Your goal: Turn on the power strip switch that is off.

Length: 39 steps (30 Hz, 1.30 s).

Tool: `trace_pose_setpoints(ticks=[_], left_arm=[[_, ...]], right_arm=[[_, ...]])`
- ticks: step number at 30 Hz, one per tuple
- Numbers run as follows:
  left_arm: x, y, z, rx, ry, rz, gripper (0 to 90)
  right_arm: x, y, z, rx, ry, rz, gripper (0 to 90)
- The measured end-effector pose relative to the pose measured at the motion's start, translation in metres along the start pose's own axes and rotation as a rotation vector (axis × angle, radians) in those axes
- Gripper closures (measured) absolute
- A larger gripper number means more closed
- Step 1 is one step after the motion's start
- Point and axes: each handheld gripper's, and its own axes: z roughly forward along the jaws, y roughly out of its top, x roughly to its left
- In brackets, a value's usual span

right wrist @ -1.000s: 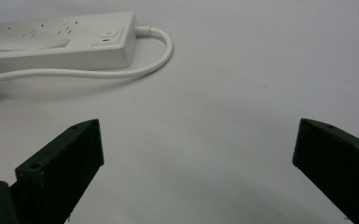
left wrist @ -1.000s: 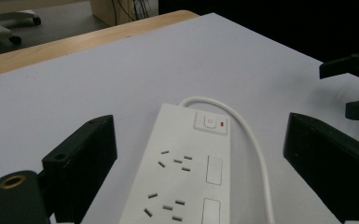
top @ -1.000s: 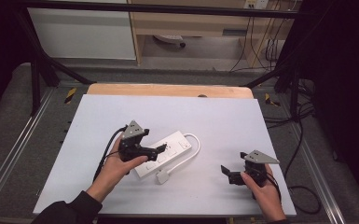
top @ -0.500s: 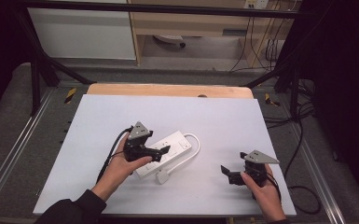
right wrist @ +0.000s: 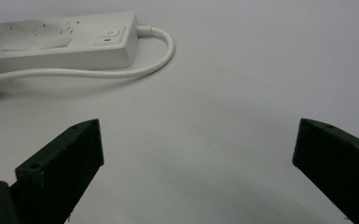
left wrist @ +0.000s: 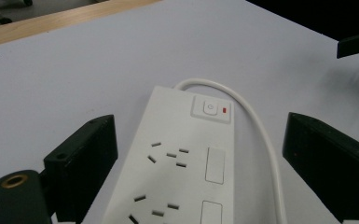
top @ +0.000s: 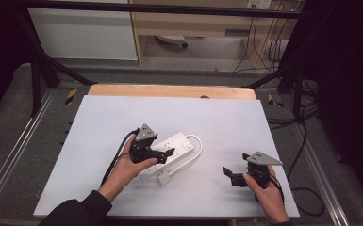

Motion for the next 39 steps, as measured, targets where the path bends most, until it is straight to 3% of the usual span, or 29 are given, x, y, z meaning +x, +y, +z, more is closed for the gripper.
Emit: trace_pose_setpoints(ticks=[24, 32, 34, 39], left_arm=[[0.001, -0.005, 0.016, 0.048, 0.006, 0.015, 18.0], [-0.002, -0.005, 0.018, 0.053, -0.012, 0.02, 34.7], [-0.001, -0.005, 0.018, 0.057, 0.001, 0.028, 40.8], [0.0, -0.005, 0.018, 0.067, -0.014, 0.013, 52.0]], right_arm=[[0.0, 0.0, 0.0, 0.003, 0.001, 0.0, 2.3], [0.0, 0.0, 0.0, 0.004, 0.002, 0.003, 2.3], [0.0, 0.0, 0.0, 0.004, 0.002, 0.003, 2.3], [0.0, 0.0, 0.0, 0.004, 0.002, 0.004, 2.3]])
